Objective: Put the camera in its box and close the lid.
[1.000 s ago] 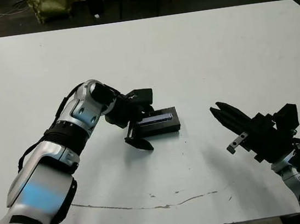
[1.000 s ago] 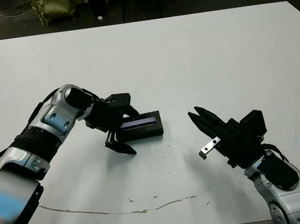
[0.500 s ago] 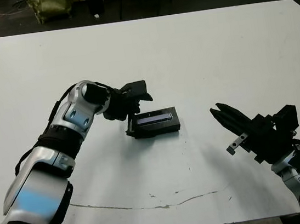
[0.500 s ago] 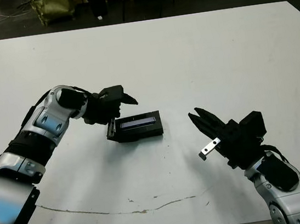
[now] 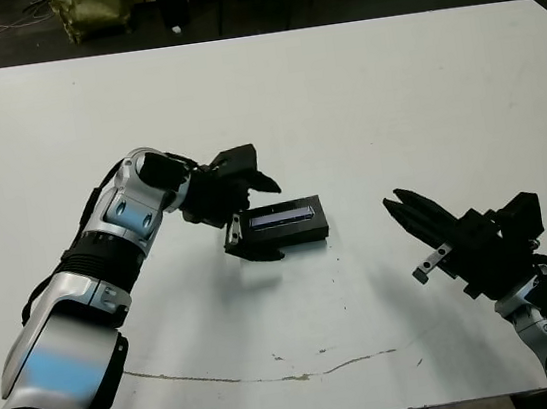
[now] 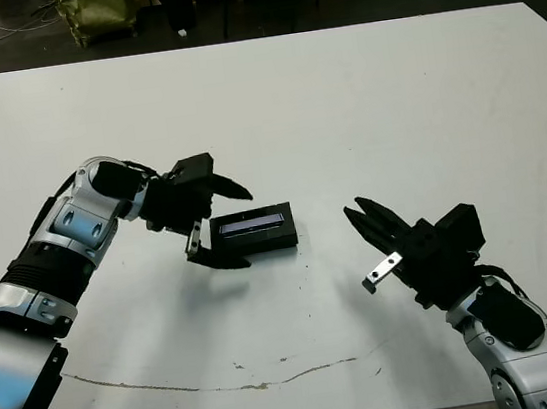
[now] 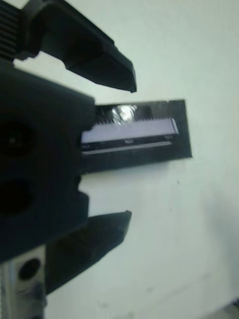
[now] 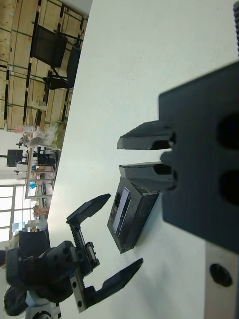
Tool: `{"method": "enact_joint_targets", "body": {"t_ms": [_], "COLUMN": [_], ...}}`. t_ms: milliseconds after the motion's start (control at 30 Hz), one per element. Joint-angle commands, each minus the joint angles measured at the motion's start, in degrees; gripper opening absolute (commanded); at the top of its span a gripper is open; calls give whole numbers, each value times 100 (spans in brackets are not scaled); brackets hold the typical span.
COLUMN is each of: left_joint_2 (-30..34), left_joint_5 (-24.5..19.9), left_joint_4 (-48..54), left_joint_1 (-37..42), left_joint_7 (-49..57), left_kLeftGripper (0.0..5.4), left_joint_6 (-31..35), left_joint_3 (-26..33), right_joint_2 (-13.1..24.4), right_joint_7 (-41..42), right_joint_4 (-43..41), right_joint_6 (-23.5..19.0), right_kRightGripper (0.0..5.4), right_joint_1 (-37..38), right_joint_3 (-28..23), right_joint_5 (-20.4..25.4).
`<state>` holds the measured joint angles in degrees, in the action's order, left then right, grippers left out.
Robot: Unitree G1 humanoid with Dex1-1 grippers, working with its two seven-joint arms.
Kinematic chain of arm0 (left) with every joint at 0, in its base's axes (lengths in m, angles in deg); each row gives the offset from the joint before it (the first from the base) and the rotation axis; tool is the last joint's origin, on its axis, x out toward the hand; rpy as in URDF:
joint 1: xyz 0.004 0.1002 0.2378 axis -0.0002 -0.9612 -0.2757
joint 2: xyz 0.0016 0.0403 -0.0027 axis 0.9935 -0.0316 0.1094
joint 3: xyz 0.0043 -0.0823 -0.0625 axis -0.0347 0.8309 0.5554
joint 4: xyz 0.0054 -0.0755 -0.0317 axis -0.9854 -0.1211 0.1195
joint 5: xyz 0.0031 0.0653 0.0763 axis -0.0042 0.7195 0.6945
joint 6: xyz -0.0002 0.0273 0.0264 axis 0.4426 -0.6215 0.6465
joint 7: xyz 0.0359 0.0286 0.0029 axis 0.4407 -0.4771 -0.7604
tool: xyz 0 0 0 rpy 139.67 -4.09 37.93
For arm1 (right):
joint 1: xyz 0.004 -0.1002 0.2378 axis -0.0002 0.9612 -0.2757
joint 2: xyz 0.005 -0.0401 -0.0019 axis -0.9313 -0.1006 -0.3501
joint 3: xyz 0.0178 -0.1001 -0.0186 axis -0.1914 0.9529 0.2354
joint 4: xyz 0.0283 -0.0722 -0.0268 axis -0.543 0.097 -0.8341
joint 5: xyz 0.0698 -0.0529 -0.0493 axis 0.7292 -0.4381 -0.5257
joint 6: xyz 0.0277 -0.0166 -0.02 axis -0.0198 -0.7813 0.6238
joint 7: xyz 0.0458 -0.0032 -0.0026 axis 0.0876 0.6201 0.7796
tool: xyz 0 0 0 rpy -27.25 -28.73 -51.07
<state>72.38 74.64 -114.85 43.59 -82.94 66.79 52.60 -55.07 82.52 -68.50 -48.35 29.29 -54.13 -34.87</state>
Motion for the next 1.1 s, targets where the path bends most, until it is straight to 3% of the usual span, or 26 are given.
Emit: {"method": "enact_joint_targets", "body": {"t_ms": [33,333,500,600,667,800,967,1100], "left_joint_2": [167,267,131,-138,-484,-1072,-1302,-1442], "left_joint_5": [-69,-389,-741,-611,-411,-512,-501,-502], "left_joint_4": [323,993,1760,2642,3366,4418,5568,5888], "left_joint_1": [-173,-591,-1202,-1865,-2408,-3278,-3949,-4078], "left_joint_7": [-40,470,1603,3004,4142,5399,6174,6582], "left_kLeftGripper": [538,538,538,529,499,402,276,178], "left_joint_6": [109,247,701,862,1095,1515,2403,2943], "left_joint_3": [9,322,893,1222,1369,1496,1312,1143], "right_joint_2": [-25,-26,-29,-48,-48,-65,-69,-83], "right_joint_7": [4,32,42,34,50,62,19,-27], "right_joint_4": [93,116,116,105,114,136,116,102], "right_joint_6": [34,-14,25,3,39,12,-51,-11], "right_kRightGripper": [0,0,0,0,0,0,0,0], "right_joint_1": [64,38,54,64,61,56,48,32], "right_joint_3": [-12,-12,-2,-3,1,-17,-1,33], "right_joint_5": [7,58,58,94,85,133,135,45]}}
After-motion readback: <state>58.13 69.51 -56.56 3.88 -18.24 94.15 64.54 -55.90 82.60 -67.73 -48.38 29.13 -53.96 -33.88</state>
